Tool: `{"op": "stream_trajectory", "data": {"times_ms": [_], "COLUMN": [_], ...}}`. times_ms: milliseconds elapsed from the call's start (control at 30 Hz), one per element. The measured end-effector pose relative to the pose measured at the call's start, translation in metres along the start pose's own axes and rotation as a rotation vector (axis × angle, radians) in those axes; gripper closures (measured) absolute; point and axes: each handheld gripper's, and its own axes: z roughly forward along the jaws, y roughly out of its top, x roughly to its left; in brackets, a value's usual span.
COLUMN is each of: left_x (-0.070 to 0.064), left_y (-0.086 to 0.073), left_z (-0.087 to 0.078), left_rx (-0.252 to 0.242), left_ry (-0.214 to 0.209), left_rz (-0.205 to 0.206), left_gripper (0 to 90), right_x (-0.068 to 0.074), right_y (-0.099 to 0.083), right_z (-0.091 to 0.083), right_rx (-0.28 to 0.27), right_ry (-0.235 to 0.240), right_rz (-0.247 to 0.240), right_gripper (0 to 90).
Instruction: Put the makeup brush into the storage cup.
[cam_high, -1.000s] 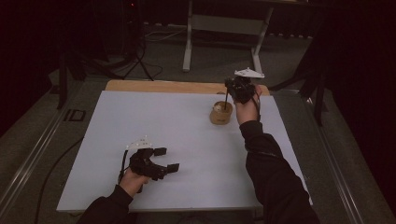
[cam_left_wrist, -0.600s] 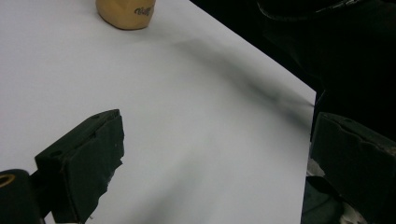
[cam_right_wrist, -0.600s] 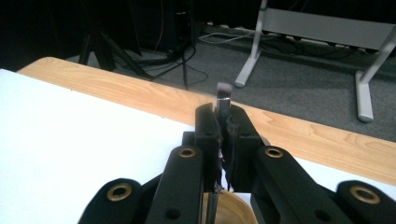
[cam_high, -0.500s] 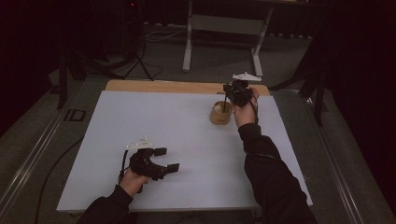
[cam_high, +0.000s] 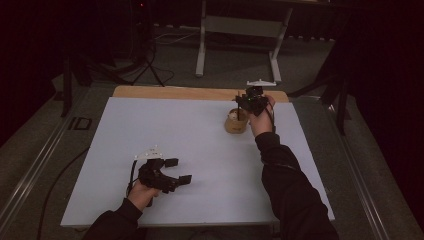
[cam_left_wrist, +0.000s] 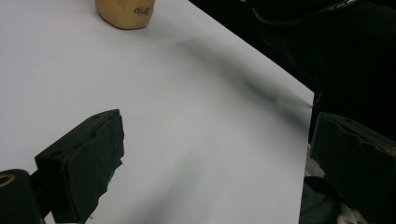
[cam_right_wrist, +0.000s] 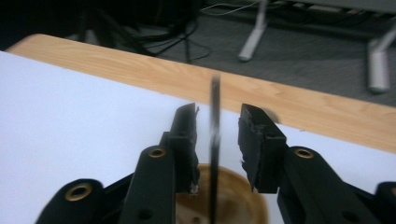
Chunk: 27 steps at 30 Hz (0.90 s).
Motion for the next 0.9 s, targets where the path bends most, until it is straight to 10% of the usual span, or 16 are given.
{"op": "stream_trajectory", "data": {"times_ms": [267,333,900], "left_x": [0.000,0.000,-0.002], "left_y": [0.000,0.000,0.001], "left_z": [0.001,0.001,0.003], "left_rx": [0.005,0.004,0.014], "left_ry": [-0.001,-0.001,-0.001], "left_rz": [-0.002,-0.002,0.006], "left_gripper": [3.0,3.0,2.9], "right_x": [0.002,0.001,0.009], "right_y": [0.012,0.014,0.004], "right_z": [-0.017,-0.023,-0.053], "right_rx": [-0.028,-0.030,0.000], "right_ry": [-0.042,0.016,0.077], "right_rz": [-0.008,-0.022,-0.081], "right_gripper": [27.2,11.2,11.6]}}
